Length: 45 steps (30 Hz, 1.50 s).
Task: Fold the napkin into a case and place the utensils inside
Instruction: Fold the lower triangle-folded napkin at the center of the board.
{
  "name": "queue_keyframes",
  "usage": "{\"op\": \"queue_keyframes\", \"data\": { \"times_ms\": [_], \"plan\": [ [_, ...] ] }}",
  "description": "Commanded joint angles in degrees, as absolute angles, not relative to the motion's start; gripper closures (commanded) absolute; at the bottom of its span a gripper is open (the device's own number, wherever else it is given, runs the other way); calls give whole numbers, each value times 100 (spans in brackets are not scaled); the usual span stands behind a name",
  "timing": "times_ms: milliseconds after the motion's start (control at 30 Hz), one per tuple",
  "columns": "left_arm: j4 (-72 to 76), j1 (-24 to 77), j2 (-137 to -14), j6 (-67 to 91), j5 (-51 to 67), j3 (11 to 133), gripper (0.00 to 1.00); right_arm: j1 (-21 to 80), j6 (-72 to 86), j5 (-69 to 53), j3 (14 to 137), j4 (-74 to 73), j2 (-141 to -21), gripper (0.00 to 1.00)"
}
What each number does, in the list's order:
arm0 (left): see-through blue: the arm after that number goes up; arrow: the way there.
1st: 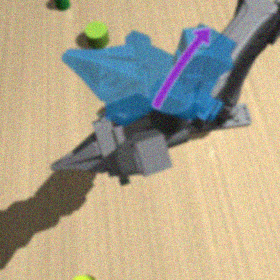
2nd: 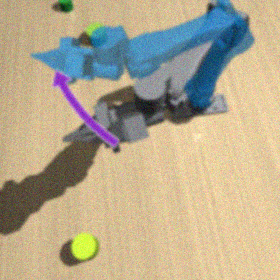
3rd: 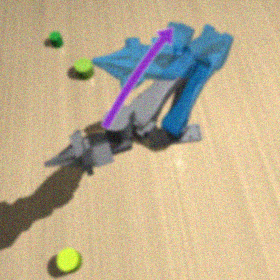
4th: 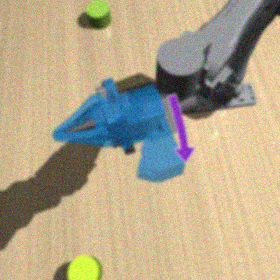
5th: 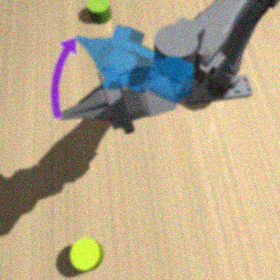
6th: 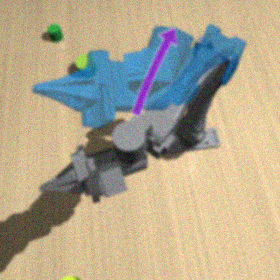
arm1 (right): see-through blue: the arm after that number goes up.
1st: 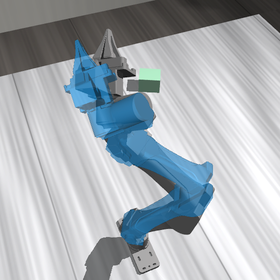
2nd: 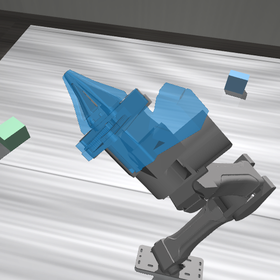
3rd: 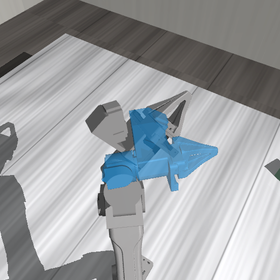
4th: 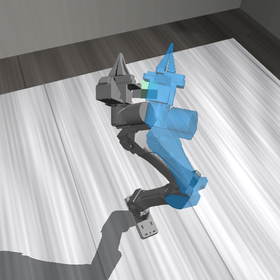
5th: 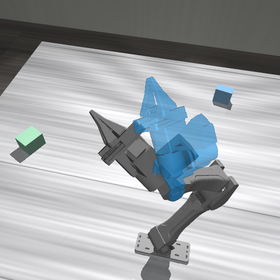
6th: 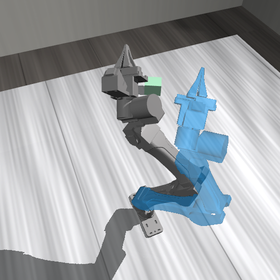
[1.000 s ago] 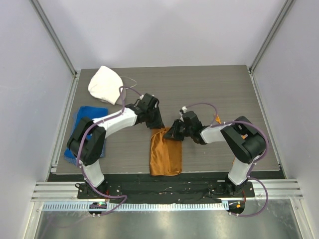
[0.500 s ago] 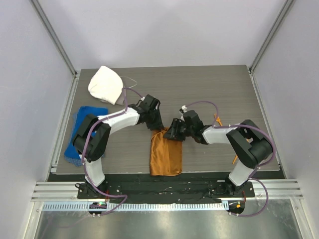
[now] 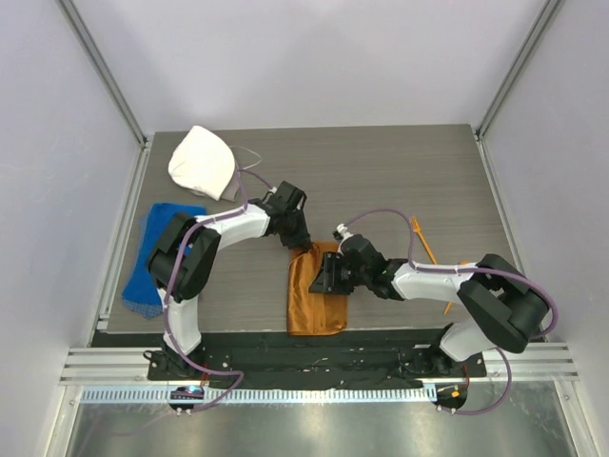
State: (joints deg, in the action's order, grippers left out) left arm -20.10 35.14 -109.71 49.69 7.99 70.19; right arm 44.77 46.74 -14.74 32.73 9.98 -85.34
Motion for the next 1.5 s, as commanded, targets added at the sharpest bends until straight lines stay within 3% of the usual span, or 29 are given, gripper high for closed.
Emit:
{"op": "queue_keyframes", "data": {
  "times_ms": [0, 567, 667, 800, 833, 900, 1067, 1200, 1300, 1400, 1467],
  "plan": [
    [-1881, 3419, -11092, 5018, 554, 7093, 78, 4728, 4685, -941, 3147, 713, -8078, 54],
    [-1767, 3313, -10670, 5273, 35, 6680, 86, 5519, 5018, -545, 2909, 966, -8269, 54],
    [-1784, 3313, -10547, 5282, 44, 6610, 86, 5607, 5290, -747, 2822, 1474, -8420, 59],
    [-1872, 3322, -10275, 5099, -123, 6600, 82, 5634, 5449, -862, 2733, 1767, -8412, 82],
    [-1916, 3322, -10170, 5072, -123, 6627, 79, 5625, 5406, -774, 2751, 1593, -8350, 84],
    [-2065, 3331, -10020, 4993, -97, 6627, 76, 5616, 5248, -712, 2856, 1372, -8201, 84],
    [-2399, 3454, -9387, 4790, -123, 6662, 68, 5616, 5124, -484, 2936, 669, -7489, 56],
    [-2707, 3839, -9027, 4799, -88, 6566, 72, 5616, 5334, -483, 2612, 545, -7085, 54],
    [-2707, 4165, -8877, 4983, -70, 6320, 82, 5616, 5510, -448, 2268, 694, -6795, 66],
    [-2681, 4596, -8921, 5203, -35, 6170, 90, 5616, 5633, -404, 2004, 896, -6697, 85],
    [-2663, 4903, -8956, 5299, -53, 6109, 92, 5616, 5669, -422, 1882, 1028, -6732, 93]
  ]
}}
